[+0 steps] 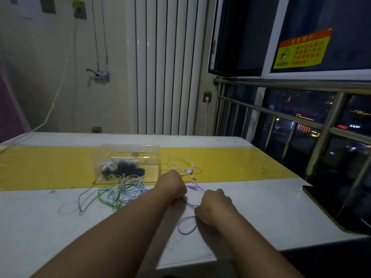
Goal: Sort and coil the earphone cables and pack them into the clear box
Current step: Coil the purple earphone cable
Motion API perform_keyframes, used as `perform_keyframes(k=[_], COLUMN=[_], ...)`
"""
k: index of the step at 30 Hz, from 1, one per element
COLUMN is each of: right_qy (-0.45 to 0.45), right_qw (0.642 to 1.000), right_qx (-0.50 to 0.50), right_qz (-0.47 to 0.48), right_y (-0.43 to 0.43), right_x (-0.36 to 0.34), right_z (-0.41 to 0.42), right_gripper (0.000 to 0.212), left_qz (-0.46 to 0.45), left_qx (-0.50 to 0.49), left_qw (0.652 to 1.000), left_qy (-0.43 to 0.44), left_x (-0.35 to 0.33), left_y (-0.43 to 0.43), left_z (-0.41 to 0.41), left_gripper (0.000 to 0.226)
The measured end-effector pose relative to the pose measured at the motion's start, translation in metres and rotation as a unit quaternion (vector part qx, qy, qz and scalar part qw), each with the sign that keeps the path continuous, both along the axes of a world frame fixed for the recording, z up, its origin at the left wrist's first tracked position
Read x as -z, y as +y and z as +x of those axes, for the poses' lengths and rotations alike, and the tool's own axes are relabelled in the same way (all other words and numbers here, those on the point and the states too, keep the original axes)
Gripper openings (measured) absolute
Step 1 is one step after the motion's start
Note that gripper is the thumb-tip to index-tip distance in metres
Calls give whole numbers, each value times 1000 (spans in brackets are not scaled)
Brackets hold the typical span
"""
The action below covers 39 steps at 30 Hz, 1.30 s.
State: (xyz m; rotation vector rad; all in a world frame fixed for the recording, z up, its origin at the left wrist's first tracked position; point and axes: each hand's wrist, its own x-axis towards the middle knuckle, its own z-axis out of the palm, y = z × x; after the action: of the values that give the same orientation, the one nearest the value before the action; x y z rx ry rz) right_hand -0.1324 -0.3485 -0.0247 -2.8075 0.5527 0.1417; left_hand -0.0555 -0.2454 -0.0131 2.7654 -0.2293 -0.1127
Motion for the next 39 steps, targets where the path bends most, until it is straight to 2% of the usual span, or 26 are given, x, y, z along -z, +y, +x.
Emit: perform_keyframes(k=[3, 5, 6, 8, 9, 12, 14, 15, 17, 18, 21, 30, 35, 39], right_qy=[-43, -83, -100, -130, -142, -179, -171, -166, -172, -180, -220, -387, -400, -377], right_qw=[999, 996, 994, 991, 990, 981, 978, 978, 976, 974, 965, 901, 890, 878], right_qx=[-25, -36, -37, -27, -12, 28, 52, 55, 33, 27, 28, 8, -77, -152], right_qz=[-3, -13, -16, -12, 0, 64, 105, 117, 128, 132, 142, 195, 205, 254], right_y=[4, 5, 5, 4, 3, -3, -9, -11, -11, -9, -3, 36, 96, 151], right_x=[-1, 1, 4, 10, 12, 13, 13, 12, 10, 8, 0, -52, -71, -68], right_z=[2, 0, 0, 1, 2, 10, 17, 21, 27, 29, 37, 71, 77, 80], right_gripper=[41, 33, 29, 26, 30, 63, 72, 64, 21, 6, 27, 25, 21, 28], left_qz=[-6, -36, -62, -170, -226, -329, -362, -375, -394, -400, -433, -548, -581, -594], left_qx=[12, 16, 19, 30, 32, 57, 103, 125, 158, 165, 159, 118, 78, 45], left_qw=[1000, 999, 998, 985, 973, 943, 927, 918, 905, 901, 886, 823, 798, 787], left_qy=[6, 3, 5, 12, 11, -5, -12, -12, -16, -22, -42, -95, -139, -160], left_x=[0, -2, -3, -5, -5, -9, -14, -18, -23, -25, -31, -62, -80, -78], left_y=[-2, -6, -8, -12, -12, -11, -10, -9, -4, -1, 12, 70, 131, 188], left_z=[0, -1, -2, -3, -3, -2, -3, -5, -7, -7, -4, 11, 11, 8], left_gripper=[10, 23, 26, 15, 10, 36, 33, 29, 24, 22, 25, 30, 27, 24])
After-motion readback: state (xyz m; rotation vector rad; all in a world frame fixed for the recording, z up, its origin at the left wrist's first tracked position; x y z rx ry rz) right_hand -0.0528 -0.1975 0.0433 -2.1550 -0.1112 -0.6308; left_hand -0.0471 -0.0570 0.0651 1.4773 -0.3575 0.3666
